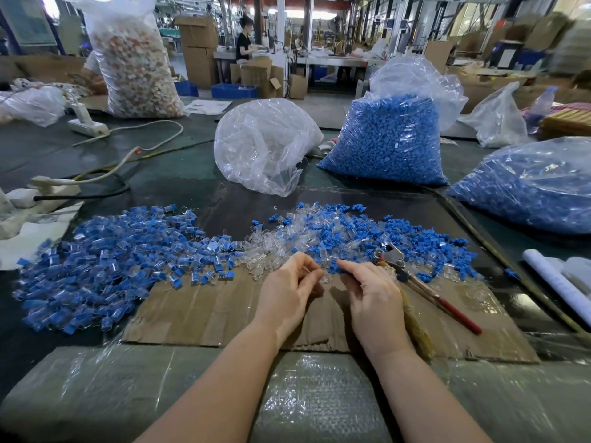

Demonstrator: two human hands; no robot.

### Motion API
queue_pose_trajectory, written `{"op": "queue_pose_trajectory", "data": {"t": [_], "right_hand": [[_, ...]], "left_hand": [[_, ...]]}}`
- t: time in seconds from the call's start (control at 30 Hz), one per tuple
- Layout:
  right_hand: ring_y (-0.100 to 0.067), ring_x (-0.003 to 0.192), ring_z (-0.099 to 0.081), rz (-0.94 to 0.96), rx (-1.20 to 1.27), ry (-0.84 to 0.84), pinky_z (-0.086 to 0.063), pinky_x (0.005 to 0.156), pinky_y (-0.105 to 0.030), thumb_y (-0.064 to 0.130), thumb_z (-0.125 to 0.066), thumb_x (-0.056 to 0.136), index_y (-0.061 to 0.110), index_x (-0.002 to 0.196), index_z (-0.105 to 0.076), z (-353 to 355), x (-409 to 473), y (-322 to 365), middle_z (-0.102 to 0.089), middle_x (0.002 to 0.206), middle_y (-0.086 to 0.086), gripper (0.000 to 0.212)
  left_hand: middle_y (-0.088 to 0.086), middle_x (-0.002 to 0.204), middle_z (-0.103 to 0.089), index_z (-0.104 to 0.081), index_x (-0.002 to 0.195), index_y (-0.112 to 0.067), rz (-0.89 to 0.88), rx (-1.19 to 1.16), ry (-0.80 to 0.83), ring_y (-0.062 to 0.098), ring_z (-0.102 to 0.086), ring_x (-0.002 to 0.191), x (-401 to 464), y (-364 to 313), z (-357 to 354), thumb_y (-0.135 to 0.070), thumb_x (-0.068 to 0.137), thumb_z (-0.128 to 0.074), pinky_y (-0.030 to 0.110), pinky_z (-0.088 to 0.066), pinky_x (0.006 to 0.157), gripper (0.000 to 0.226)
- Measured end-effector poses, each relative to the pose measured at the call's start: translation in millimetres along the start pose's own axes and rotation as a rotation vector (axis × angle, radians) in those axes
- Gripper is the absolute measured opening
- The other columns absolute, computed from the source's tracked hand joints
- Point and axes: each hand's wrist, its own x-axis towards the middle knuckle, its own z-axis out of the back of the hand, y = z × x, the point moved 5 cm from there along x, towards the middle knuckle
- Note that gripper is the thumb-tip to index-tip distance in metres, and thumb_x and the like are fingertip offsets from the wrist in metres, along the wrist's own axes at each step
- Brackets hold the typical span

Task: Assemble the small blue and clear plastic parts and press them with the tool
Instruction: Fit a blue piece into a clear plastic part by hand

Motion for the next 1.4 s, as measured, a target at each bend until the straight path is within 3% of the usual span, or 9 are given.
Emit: {"op": "queue_pose_trajectory", "data": {"t": [0.17,0.3,0.5,0.7,0.8,0.93,1.07,1.2,1.4], "right_hand": [[-0.017,0.076,-0.06,-0.045,0.087,0.009,-0.049,0.072,-0.03,0.01,-0.069,0.083,0.009,0.085,-0.07,2,-2,2,-0.068,0.079,-0.001,0.002],[-0.017,0.079,-0.056,-0.07,0.045,0.083,-0.043,0.072,-0.029,0.019,-0.066,0.086,0.011,0.083,-0.067,-4,-2,0,-0.065,0.079,0.0,0.009],[-0.023,0.078,-0.057,-0.068,-0.014,0.139,-0.043,0.074,-0.036,0.024,-0.065,0.084,0.011,0.077,-0.065,-9,-2,-1,-0.066,0.076,-0.002,0.015],[-0.023,0.067,-0.056,-0.117,0.04,0.132,-0.042,0.067,-0.034,0.024,-0.068,0.08,0.021,0.063,-0.052,-7,-2,-3,-0.062,0.064,0.001,0.023],[-0.019,0.063,-0.056,-0.161,0.071,0.135,-0.045,0.064,-0.033,0.025,-0.068,0.079,0.021,0.061,-0.056,-7,-3,-6,-0.06,0.06,0.005,0.022],[-0.02,0.072,-0.062,-0.185,0.149,0.154,-0.049,0.073,-0.039,0.031,-0.07,0.081,0.014,0.074,-0.068,-9,-3,-8,-0.068,0.071,0.002,0.018],[-0.017,0.079,-0.06,-0.132,0.195,0.127,-0.049,0.077,-0.041,0.027,-0.074,0.079,0.017,0.086,-0.067,-8,-2,-4,-0.065,0.078,0.006,0.014],[-0.013,0.081,-0.056,-0.021,0.18,0.088,-0.05,0.079,-0.038,0.015,-0.074,0.078,0.017,0.097,-0.069,-3,-1,2,-0.055,0.08,0.017,0.02],[-0.013,0.079,-0.054,0.04,0.166,0.09,-0.05,0.075,-0.038,0.01,-0.072,0.079,0.016,0.097,-0.071,-2,-1,4,-0.056,0.08,0.012,0.019]], "left_hand": [[-0.006,0.076,-0.068,-0.055,0.089,-0.024,0.012,-0.044,0.013,0.001,-0.065,0.071,0,1,1,-0.013,0.092,-0.056,0.018,-0.05,0.073,0.011],[-0.01,0.082,-0.07,-0.053,0.098,-0.021,0.002,-0.009,0.053,0.004,-0.066,0.083,-1,-1,-1,-0.011,0.093,-0.054,0.028,-0.05,0.085,0.011],[-0.007,0.079,-0.069,-0.054,0.089,-0.022,0.013,-0.016,0.055,0.002,-0.066,0.077,-2,-3,-1,-0.01,0.092,-0.055,0.035,-0.052,0.085,0.013],[-0.01,0.084,-0.066,-0.053,0.087,-0.027,-0.067,0.097,0.083,0.005,-0.064,0.084,-5,-6,-3,-0.011,0.091,-0.056,0.031,-0.051,0.084,0.017],[-0.007,0.087,-0.065,-0.055,0.091,-0.023,-0.142,0.193,0.117,0.01,-0.061,0.086,-7,-9,-8,-0.012,0.091,-0.056,0.031,-0.049,0.083,0.011],[-0.01,0.077,-0.062,-0.053,0.089,-0.023,-0.08,0.111,0.079,0.008,-0.061,0.079,-5,-6,-4,-0.008,0.091,-0.053,0.024,-0.048,0.078,0.016],[-0.007,0.07,-0.064,-0.05,0.096,-0.027,-0.014,-0.018,0.073,0.007,-0.063,0.071,-3,-4,-1,-0.004,0.093,-0.049,0.016,-0.047,0.072,0.023],[0.001,0.078,-0.068,-0.053,0.092,-0.029,-0.017,-0.026,0.093,0.013,-0.066,0.075,-3,-6,-1,-0.004,0.093,-0.048,0.024,-0.051,0.078,0.026],[-0.006,0.069,-0.065,-0.057,0.095,-0.019,-0.022,-0.027,0.102,0.01,-0.063,0.073,-3,-7,-2,-0.005,0.092,-0.05,0.029,-0.05,0.079,0.015]]}}
